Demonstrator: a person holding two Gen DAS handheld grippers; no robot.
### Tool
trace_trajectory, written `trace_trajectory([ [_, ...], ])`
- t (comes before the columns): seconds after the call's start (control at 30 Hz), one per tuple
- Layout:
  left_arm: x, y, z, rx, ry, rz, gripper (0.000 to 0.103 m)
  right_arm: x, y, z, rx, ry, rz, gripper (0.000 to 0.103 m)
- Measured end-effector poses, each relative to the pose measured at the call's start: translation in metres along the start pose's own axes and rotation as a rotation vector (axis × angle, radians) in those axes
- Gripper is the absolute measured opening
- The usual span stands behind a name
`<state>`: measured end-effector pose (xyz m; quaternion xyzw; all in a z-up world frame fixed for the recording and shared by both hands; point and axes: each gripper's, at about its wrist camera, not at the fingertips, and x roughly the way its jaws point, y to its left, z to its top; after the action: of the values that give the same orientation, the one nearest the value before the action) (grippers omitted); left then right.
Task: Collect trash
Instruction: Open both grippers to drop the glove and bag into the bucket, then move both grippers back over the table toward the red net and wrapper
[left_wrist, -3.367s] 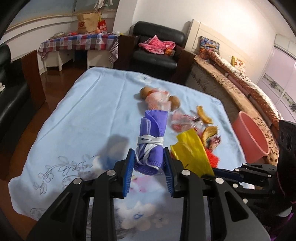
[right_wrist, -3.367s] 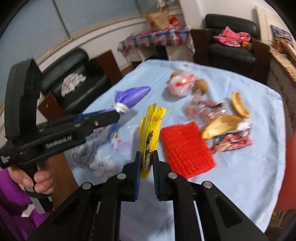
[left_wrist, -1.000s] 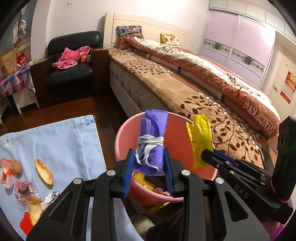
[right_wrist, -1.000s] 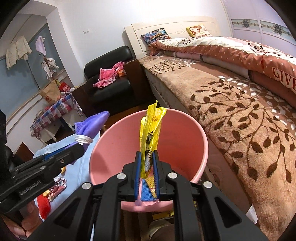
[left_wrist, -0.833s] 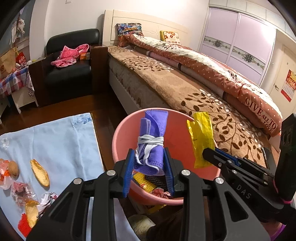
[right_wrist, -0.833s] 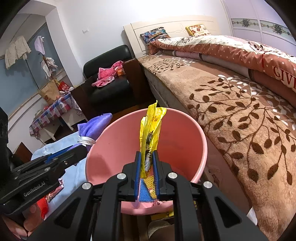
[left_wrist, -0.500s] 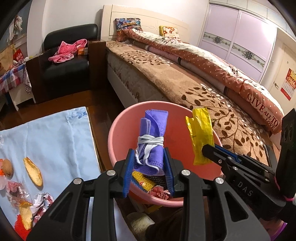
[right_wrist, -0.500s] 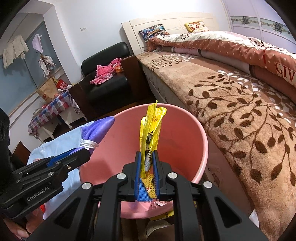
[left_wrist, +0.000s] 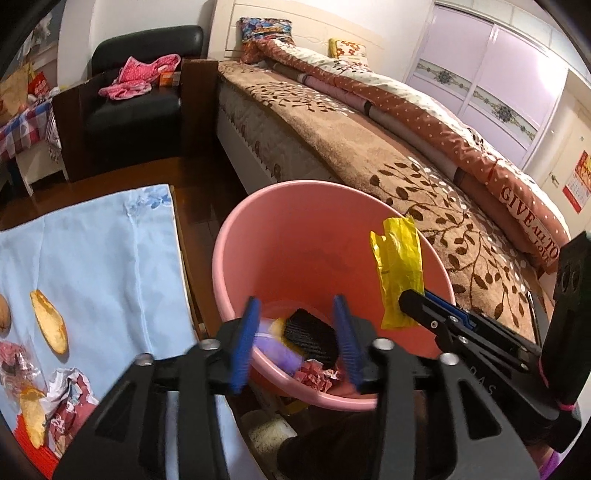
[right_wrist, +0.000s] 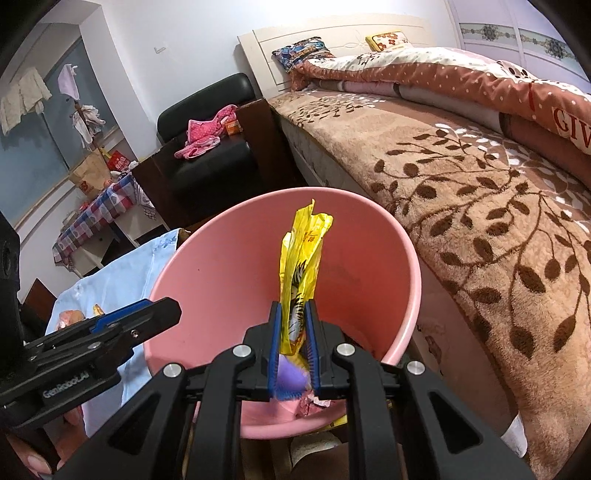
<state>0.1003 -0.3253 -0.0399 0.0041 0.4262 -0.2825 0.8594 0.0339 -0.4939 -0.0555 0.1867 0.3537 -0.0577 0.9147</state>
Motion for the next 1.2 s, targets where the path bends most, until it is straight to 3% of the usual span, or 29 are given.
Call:
trace_trajectory([
  [0.17,-0.004,0.004,-0.001,-0.022,-0.007,-0.011,0.047,0.002,0.0,0.0,-0.001,0.002,-0.011,0.016],
  [0.3,-0.008,0.004,-0.001,-0.018,-0.01,-0.01,0.047,-0.001,0.001,-0.001,0.005,-0.009,-0.022,0.033],
  [0.37,-0.011,0.005,-0.002,-0.018,-0.015,-0.006,0.047,-0.002,0.002,-0.001,0.007,-0.013,-0.022,0.034],
  [1.2,-0.085,0.05,-0.032,-0.035,-0.046,0.104,0.047,-0.031,0.071,-0.021,-0.096,0.001,0.068,0.038],
])
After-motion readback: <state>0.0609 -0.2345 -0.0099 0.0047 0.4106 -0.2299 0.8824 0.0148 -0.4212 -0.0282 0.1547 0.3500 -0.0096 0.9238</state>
